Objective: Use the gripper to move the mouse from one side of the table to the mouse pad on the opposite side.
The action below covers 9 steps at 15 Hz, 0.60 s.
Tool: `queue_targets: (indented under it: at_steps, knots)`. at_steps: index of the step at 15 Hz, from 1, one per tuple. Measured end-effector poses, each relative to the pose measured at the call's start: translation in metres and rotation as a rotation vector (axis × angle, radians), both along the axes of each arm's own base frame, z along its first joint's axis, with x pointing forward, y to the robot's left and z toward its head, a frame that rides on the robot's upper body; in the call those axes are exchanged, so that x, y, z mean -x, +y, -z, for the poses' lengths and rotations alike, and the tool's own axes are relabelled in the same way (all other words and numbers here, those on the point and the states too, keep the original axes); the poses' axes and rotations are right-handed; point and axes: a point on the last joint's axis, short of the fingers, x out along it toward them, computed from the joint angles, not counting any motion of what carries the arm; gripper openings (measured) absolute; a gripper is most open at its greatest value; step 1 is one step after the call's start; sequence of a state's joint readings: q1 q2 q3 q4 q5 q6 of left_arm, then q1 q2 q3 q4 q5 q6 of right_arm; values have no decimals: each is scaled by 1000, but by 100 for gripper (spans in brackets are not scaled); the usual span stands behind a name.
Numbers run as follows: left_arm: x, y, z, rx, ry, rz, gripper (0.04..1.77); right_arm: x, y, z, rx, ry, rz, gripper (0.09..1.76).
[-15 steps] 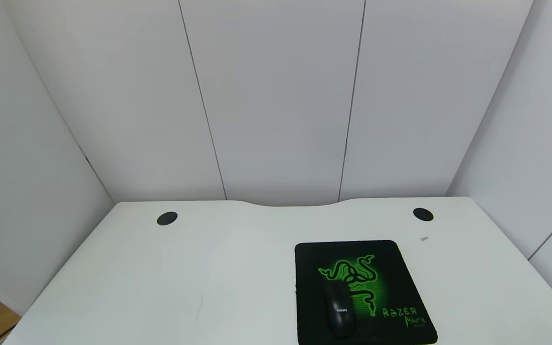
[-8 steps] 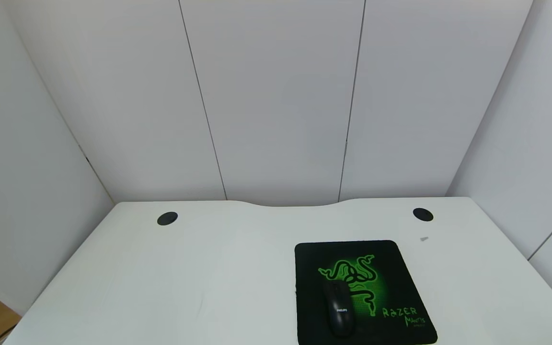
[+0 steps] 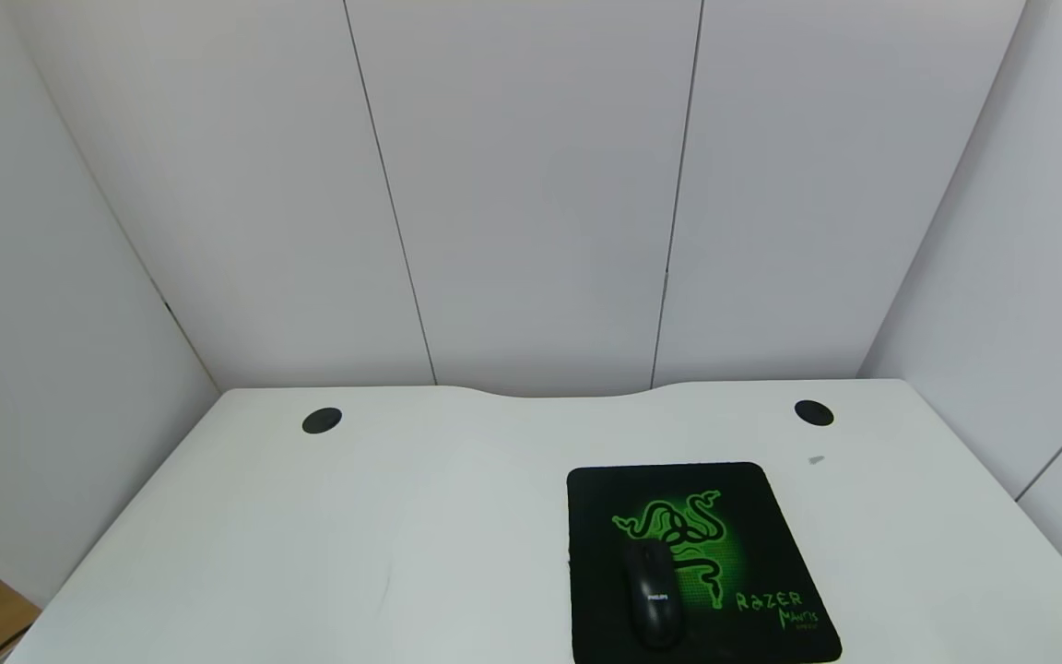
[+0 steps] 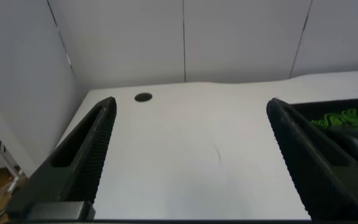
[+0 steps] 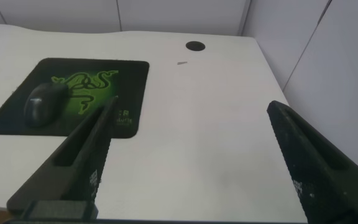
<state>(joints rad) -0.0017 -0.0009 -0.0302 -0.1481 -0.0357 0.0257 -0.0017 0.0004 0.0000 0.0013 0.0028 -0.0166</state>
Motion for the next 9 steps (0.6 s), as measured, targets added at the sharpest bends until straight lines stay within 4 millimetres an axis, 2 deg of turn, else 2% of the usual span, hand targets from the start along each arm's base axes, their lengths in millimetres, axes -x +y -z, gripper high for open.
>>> queue_targets:
  at_steps: [3,9]
  knots:
    - [-4,0,23,5,177,-10,172,0,0,0,0,0,0,171]
    - [-4,1,24,22,180,-25,172,0,0,0,0,0,0,171]
